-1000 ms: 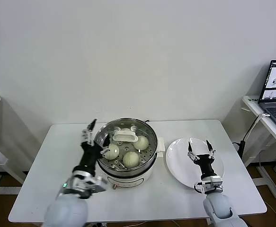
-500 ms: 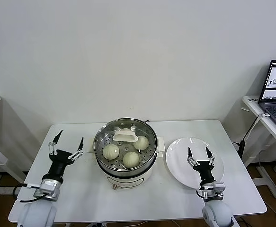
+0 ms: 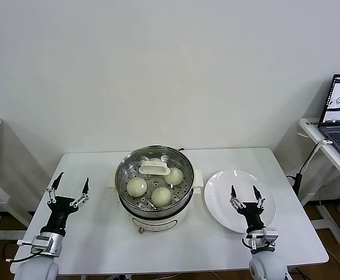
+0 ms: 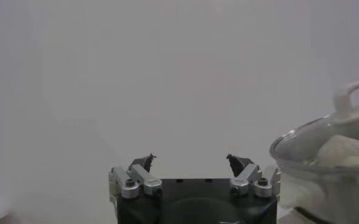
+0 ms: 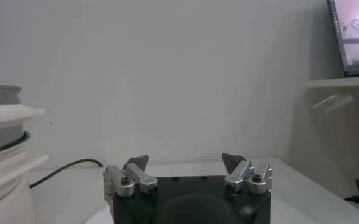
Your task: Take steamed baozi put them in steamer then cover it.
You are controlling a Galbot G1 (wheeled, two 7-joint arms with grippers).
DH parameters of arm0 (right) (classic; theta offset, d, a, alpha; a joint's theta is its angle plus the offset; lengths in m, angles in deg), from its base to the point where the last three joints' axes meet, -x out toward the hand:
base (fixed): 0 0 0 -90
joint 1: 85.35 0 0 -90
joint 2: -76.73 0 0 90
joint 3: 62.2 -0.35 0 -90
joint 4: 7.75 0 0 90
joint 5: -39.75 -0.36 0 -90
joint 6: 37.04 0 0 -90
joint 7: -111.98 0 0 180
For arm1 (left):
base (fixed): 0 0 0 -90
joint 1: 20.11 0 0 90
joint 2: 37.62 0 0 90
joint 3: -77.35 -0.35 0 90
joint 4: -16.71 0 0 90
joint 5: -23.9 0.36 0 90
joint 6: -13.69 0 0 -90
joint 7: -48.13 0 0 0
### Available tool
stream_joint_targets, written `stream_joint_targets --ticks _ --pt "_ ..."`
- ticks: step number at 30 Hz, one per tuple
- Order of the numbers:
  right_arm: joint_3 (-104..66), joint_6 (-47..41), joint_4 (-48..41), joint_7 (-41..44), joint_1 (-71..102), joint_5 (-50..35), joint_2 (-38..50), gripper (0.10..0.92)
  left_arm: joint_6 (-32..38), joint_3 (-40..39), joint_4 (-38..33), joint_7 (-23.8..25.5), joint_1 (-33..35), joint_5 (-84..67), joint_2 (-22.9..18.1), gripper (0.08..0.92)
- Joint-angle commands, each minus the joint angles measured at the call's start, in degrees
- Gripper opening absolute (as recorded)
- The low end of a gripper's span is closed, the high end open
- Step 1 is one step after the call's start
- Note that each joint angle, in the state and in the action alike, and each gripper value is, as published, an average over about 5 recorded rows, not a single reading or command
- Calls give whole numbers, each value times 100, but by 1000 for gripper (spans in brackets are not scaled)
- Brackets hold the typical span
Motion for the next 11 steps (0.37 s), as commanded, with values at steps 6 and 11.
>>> stream_joint_targets --ticks 6,11 --pt "-12 0 23 12 62 -2 -11 823 330 53 252 72 68 -276 42 823" --pt "-3 13 26 18 60 10 -5 823 337 8 232 74 92 -234 24 823"
